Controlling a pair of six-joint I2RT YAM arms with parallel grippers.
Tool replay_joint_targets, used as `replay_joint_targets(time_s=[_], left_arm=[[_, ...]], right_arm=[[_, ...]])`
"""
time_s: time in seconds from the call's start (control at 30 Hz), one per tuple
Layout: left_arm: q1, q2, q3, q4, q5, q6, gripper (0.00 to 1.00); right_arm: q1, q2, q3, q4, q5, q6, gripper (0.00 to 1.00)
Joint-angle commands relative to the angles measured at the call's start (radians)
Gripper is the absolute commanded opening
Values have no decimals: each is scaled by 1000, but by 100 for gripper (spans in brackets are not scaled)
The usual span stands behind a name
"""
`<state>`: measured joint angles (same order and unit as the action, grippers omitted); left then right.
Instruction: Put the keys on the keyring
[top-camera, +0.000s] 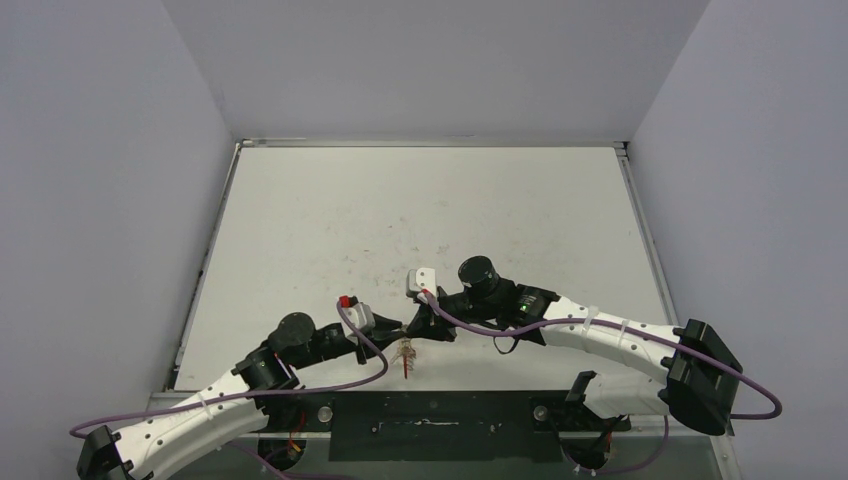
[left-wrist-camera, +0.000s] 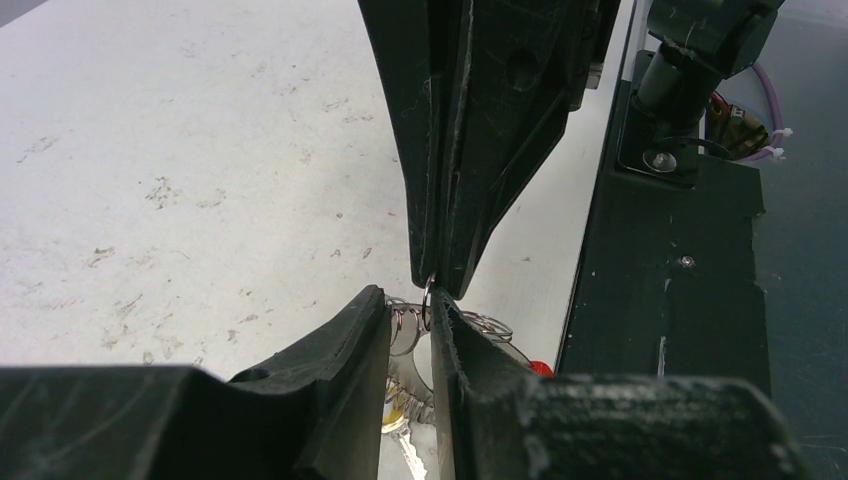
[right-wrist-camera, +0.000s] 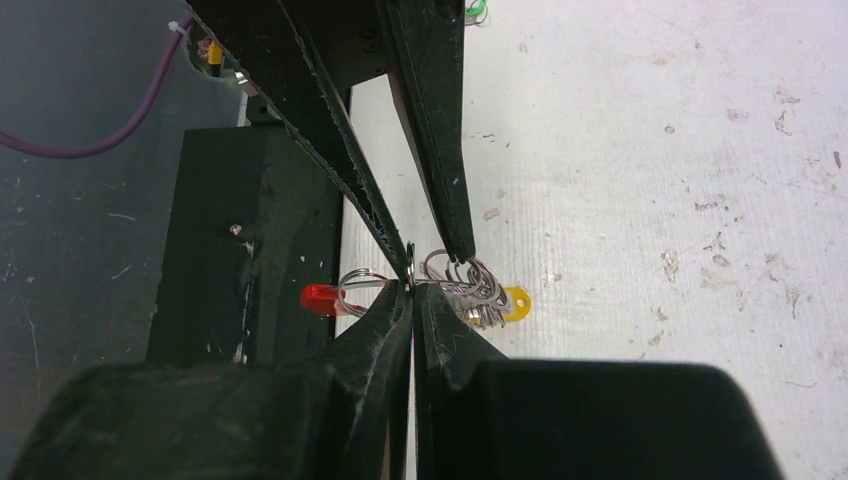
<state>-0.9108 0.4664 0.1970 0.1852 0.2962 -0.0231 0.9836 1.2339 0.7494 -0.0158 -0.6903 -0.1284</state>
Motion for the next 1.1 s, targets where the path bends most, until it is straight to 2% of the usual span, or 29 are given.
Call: replay_joint_targets(time_s=[0.0, 0.17, 0.53, 0.73, 0.9, 1.0, 1.07], left_arm=[[-5, -9, 16, -16, 3, -12, 20], [-5, -25, 12, -24, 1, -14, 18], [-7, 24, 7, 59, 17, -17, 0], [-7, 27, 6, 57, 21, -14, 0], [-8, 7, 3, 47, 23, 8, 0], [-9, -4, 5, 38, 35, 56, 0], [-11, -10, 4, 35, 43, 90, 0]], right_arm=[[6, -43, 8, 81, -13, 3, 0], [6, -44, 8, 86, -15, 7, 0], [6, -40, 11, 85, -23, 7, 0], [6, -51, 10, 88, -2, 11, 2], [3, -100, -5, 113, 62, 37, 33], [0, -167, -31, 136, 141, 50, 49], [-5, -216, -54, 147, 197, 53, 64]])
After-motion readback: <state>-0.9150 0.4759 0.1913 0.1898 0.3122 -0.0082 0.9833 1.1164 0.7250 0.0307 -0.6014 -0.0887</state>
